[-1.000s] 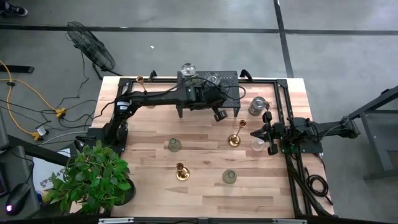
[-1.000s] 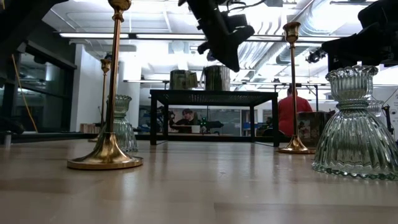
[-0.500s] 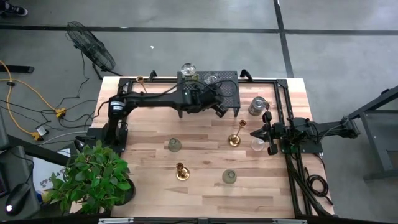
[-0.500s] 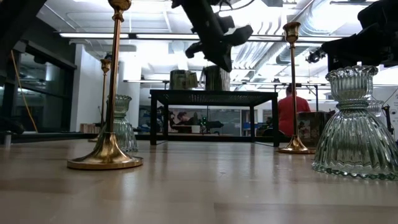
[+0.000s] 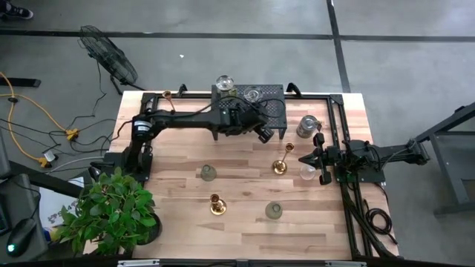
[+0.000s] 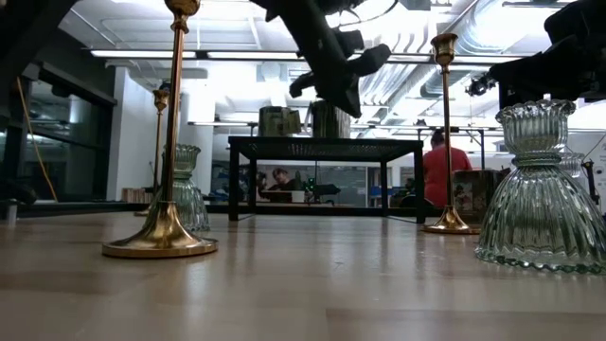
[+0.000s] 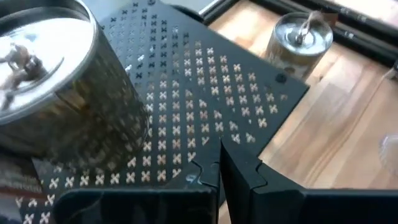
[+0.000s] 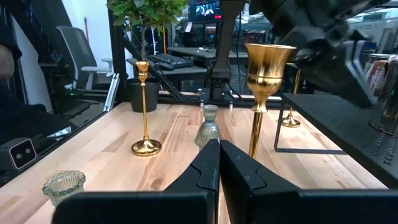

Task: Stock candles on shelf
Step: Put the bottom scented candle on the shelf

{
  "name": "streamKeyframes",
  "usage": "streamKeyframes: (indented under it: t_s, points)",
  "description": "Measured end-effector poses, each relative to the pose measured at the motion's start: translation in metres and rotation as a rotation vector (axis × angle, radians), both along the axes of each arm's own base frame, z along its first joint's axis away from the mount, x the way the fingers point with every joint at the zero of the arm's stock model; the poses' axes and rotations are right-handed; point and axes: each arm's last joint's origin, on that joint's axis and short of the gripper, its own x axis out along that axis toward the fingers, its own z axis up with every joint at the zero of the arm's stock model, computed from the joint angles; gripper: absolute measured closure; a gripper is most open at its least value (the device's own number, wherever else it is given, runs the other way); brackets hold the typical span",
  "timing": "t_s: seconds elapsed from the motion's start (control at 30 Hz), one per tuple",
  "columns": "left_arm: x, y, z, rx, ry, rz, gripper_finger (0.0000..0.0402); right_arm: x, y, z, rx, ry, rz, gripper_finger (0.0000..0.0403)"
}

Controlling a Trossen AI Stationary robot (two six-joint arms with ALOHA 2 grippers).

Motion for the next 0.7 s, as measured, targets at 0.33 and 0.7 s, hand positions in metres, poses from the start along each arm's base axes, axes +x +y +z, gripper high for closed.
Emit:
streamKeyframes:
  t_s: [0.33,0.7]
  points:
    - [0.005,0.02,-0.013,0.027,-0.018,0.119,0.0396,0.0,0.0,0.0,0.0,0.001,0.0,0.04]
    - [0.004,0.042,-0.014,0.039,-0.061,0.197,0.0396,0.0,0.0,0.0,0.0,0.003,0.0,0.04]
